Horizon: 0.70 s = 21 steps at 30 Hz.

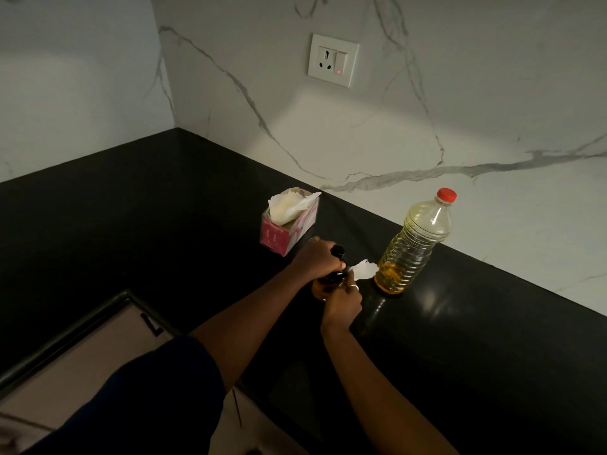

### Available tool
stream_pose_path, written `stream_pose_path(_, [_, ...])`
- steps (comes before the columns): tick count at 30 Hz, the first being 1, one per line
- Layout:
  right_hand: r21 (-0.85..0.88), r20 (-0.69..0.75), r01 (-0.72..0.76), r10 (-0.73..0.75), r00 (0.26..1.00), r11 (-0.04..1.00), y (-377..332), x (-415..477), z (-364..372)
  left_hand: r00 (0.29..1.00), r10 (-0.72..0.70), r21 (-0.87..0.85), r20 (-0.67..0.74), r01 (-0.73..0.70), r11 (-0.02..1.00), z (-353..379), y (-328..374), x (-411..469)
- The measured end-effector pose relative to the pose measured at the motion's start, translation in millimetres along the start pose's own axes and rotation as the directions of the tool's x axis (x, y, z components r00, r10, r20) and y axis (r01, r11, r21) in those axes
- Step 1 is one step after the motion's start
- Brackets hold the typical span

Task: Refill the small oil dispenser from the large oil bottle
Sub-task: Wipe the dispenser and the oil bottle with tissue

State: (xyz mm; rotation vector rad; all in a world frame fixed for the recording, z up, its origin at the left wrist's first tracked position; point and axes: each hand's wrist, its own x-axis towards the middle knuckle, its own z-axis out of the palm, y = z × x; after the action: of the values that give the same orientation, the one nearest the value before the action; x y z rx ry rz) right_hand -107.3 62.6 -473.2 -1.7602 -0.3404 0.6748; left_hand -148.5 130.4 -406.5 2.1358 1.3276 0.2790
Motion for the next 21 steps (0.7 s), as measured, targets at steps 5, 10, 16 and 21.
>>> stream_pose_path(5, [-0.054, 0.092, -0.068, 0.073, 0.993, 0.996, 9, 9, -5, 0.995, -0.071, -0.056, -0.070, 0.067, 0.996, 8, -2, 4])
stream_pose_path(10, [0.023, 0.019, -0.099, 0.098, 0.995, 0.995, 15, -4, 0, 0.988, -0.111, -0.030, -0.104, 0.108, 0.994, 14, 0, 6])
stream_pose_path(16, [0.049, -0.001, 0.015, -0.015, 1.000, 0.999, -4, -6, 4, 0.980, -0.062, 0.081, -0.189, 0.078, 0.994, 14, 4, 3])
stream_pose_path(21, [0.006, 0.139, -0.027, 0.026, 0.990, 1.000, -10, 17, -5, 0.993, -0.091, 0.062, -0.079, 0.096, 0.993, 0, 5, 2])
